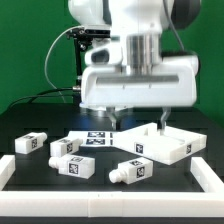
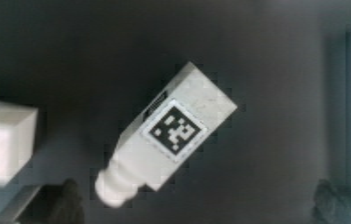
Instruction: Assemble one leg
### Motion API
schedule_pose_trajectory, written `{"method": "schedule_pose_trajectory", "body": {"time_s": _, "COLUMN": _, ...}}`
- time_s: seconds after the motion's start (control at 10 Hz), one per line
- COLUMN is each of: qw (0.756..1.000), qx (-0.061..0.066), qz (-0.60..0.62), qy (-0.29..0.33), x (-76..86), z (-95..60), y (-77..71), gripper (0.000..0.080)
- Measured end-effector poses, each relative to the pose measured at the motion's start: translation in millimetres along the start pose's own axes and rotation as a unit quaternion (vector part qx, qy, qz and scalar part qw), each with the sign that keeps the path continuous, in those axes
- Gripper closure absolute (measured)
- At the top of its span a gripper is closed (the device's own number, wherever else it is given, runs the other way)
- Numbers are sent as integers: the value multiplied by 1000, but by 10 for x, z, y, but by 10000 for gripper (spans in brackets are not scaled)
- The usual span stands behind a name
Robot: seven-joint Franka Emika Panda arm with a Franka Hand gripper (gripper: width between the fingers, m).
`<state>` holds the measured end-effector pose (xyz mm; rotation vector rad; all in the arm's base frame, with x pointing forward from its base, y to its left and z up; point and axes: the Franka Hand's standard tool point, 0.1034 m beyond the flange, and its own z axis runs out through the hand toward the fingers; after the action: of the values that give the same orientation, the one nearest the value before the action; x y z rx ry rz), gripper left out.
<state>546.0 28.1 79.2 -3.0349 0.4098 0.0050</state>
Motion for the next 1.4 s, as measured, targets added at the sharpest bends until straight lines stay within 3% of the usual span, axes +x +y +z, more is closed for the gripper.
{"method": "schedule_pose_trajectory", "body": {"time_s": 0.1, "qw": 999, "qx": 1, "qz": 41, "qy": 7, "x": 7, "z": 191, "y": -28, "gripper": 150}}
{"method": "schedule_pose_trajectory", "body": {"time_s": 0.2, "qw": 998, "qx": 5, "qz": 63, "qy": 22, "x": 8, "z": 278, "y": -47, "gripper": 150}}
{"method": "schedule_pose_trajectory", "body": {"time_s": 0.5, "qw": 987, "qx": 22, "qz": 161, "qy": 12, "x": -13, "z": 296, "y": -57, "gripper": 150}}
{"method": "schedule_pose_trajectory", "body": {"time_s": 0.6, "qw": 974, "qx": 33, "qz": 222, "qy": 1, "x": -18, "z": 379, "y": 55, "gripper": 150}}
{"method": "schedule_pose_trajectory", "body": {"time_s": 0.9, "qw": 972, "qx": 25, "qz": 235, "qy": -7, "x": -99, "z": 676, "y": 93, "gripper": 150}}
{"method": "schedule_pose_trajectory", "body": {"time_s": 1.1, "qw": 972, "qx": 27, "qz": 235, "qy": -6, "x": -96, "z": 699, "y": 84, "gripper": 150}}
{"method": "schedule_pose_trajectory", "body": {"time_s": 1.4, "qw": 972, "qx": 27, "qz": 233, "qy": -6, "x": -97, "z": 700, "y": 82, "gripper": 518}}
